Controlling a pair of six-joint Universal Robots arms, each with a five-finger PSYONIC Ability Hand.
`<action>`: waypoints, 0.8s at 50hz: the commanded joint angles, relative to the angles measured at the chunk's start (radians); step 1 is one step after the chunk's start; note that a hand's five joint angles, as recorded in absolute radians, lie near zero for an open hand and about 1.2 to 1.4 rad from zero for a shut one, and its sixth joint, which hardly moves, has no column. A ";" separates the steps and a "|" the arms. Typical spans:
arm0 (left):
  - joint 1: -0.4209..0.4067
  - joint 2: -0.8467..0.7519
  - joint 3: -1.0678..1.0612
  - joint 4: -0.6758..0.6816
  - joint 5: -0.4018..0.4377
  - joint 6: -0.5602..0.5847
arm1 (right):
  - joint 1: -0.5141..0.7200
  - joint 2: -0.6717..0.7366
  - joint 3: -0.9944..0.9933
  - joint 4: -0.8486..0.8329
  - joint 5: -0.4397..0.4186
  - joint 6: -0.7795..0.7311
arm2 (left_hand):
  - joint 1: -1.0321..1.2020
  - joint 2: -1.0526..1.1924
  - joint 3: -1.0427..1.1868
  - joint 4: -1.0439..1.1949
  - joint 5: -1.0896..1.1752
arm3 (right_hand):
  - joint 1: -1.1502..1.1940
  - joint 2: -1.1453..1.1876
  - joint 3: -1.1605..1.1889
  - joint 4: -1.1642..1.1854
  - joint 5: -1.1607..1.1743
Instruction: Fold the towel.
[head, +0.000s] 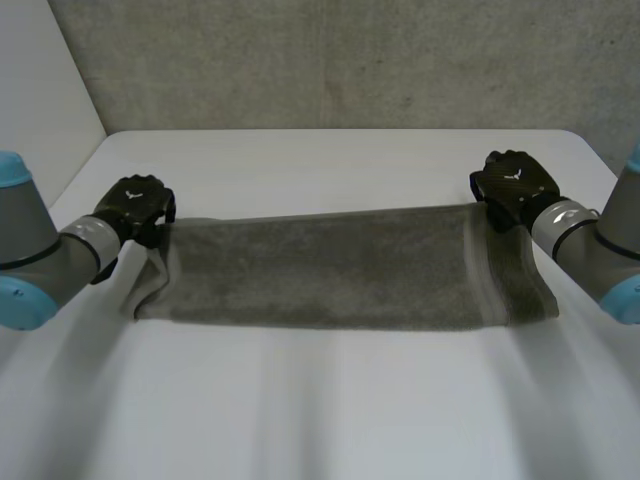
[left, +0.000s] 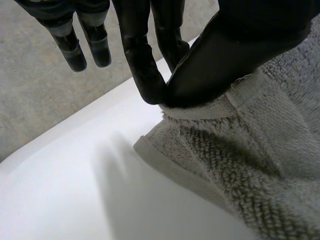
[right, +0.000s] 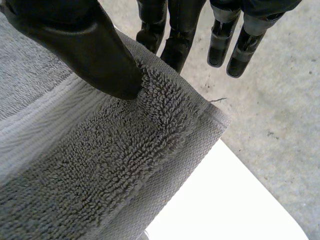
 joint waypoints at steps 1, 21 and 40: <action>-0.019 -0.064 0.059 0.042 0.000 0.014 | -0.001 0.095 -0.047 -0.032 0.008 0.000 | 0.114 0.043 -0.051 -0.059 0.040 | 0.094 0.088 -0.042 -0.076 0.068; -0.042 -0.168 0.154 0.206 0.003 0.019 | -0.001 0.161 -0.099 -0.110 0.044 -0.002 | 0.114 0.043 -0.051 -0.059 0.040 | 0.094 0.088 -0.042 -0.076 0.068; -0.047 -0.219 0.194 0.208 -0.003 0.019 | -0.001 0.217 -0.131 -0.136 0.063 -0.002 | -0.367 -0.438 -0.051 -0.059 -0.441 | -0.501 -0.508 -0.042 -0.076 -0.527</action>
